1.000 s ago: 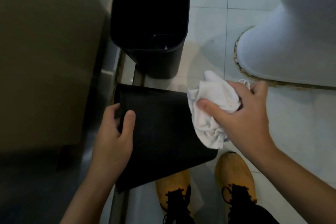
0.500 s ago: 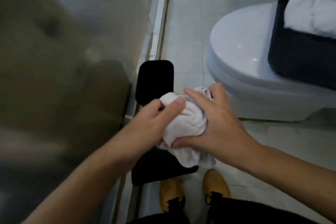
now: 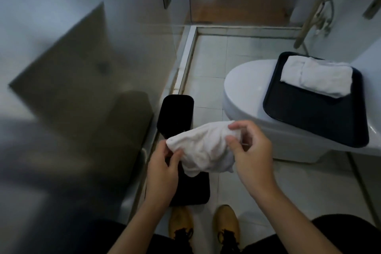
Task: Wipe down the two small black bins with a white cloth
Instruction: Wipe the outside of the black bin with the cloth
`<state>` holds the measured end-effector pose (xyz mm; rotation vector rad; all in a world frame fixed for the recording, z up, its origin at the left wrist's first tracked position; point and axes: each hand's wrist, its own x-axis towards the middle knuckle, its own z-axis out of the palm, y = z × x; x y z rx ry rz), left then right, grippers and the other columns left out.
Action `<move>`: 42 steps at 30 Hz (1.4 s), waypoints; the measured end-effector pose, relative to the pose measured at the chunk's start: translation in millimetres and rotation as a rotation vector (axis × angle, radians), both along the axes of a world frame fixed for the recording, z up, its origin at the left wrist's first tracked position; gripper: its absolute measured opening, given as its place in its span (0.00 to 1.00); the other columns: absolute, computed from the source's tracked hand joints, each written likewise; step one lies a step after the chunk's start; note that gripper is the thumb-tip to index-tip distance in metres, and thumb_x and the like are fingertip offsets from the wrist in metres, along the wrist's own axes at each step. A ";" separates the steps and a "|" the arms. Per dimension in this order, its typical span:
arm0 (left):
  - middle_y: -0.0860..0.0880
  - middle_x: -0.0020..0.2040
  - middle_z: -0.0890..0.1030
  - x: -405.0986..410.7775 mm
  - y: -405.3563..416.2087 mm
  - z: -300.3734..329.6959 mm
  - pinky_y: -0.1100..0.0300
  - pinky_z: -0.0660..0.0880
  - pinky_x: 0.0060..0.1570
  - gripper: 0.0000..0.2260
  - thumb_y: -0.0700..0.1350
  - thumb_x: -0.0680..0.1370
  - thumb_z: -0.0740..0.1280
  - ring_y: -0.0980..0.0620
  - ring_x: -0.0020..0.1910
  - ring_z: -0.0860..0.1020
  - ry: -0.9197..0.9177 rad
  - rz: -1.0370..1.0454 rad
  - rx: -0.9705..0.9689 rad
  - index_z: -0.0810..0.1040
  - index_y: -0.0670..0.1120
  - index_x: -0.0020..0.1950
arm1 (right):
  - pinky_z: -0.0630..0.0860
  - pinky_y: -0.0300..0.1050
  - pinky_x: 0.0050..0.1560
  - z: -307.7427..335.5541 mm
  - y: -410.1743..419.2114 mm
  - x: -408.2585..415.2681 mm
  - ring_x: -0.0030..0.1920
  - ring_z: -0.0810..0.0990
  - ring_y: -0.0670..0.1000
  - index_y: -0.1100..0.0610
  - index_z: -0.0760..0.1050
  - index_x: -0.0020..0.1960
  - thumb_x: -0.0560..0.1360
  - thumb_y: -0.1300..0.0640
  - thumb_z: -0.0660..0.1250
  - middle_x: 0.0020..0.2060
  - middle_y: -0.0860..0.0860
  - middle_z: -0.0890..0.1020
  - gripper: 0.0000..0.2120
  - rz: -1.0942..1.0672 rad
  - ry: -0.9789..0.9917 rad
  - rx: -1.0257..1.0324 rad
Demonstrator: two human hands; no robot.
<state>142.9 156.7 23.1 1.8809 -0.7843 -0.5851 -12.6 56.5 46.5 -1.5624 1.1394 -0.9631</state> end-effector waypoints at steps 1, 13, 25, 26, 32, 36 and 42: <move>0.56 0.48 0.81 -0.6 1.2 -0.7 0.52 0.79 0.52 0.07 0.42 0.79 0.66 0.59 0.50 0.80 0.005 0.059 0.017 0.73 0.50 0.56 | 0.80 0.45 0.43 1.3 2.6 -1.4 0.42 0.81 0.50 0.47 0.76 0.50 0.75 0.63 0.72 0.42 0.51 0.82 0.12 0.014 -0.003 0.030; 0.57 0.54 0.79 -76.6 17.7 34.0 0.63 0.79 0.48 0.18 0.46 0.75 0.72 0.59 0.51 0.80 -0.079 -0.106 -0.136 0.75 0.54 0.63 | 0.83 0.55 0.45 26.8 17.0 0.5 0.41 0.86 0.56 0.53 0.79 0.53 0.69 0.60 0.78 0.39 0.54 0.86 0.15 0.052 -0.197 0.349; 0.44 0.42 0.86 -59.6 0.9 61.5 0.46 0.81 0.50 0.05 0.42 0.75 0.72 0.45 0.44 0.85 0.466 0.064 -0.169 0.85 0.42 0.47 | 0.78 0.40 0.50 33.3 2.0 -10.1 0.50 0.84 0.46 0.51 0.76 0.65 0.64 0.45 0.78 0.48 0.49 0.86 0.31 0.404 -0.134 0.398; 0.42 0.42 0.86 -61.4 0.2 63.0 0.45 0.81 0.51 0.05 0.41 0.75 0.72 0.44 0.45 0.85 0.527 0.071 -0.156 0.85 0.41 0.48 | 0.79 0.39 0.49 34.9 4.0 -9.8 0.49 0.83 0.45 0.50 0.76 0.64 0.64 0.46 0.79 0.49 0.47 0.85 0.31 0.437 -0.087 0.370; 0.38 0.47 0.85 -54.2 0.4 66.8 0.48 0.81 0.49 0.08 0.40 0.76 0.70 0.41 0.47 0.84 0.809 0.050 -0.088 0.83 0.38 0.52 | 0.80 0.43 0.49 43.9 -8.9 -24.1 0.49 0.85 0.53 0.55 0.81 0.60 0.69 0.64 0.77 0.49 0.54 0.86 0.20 0.520 -0.149 0.416; 0.39 0.50 0.85 -40.8 1.1 76.4 0.52 0.81 0.51 0.11 0.40 0.77 0.66 0.43 0.50 0.84 0.790 -0.062 -0.057 0.82 0.38 0.56 | 0.78 0.35 0.46 47.5 -15.2 -31.9 0.46 0.84 0.46 0.58 0.83 0.56 0.70 0.67 0.74 0.44 0.52 0.87 0.15 0.458 -0.182 0.411; 0.48 0.46 0.83 -6.8 -1.2 92.5 0.53 0.78 0.52 0.10 0.45 0.82 0.60 0.50 0.48 0.81 0.072 -0.288 0.137 0.80 0.46 0.52 | 0.78 0.42 0.57 69.2 -40.6 -43.4 0.55 0.83 0.49 0.51 0.85 0.51 0.76 0.68 0.69 0.50 0.48 0.87 0.14 0.342 -0.088 0.146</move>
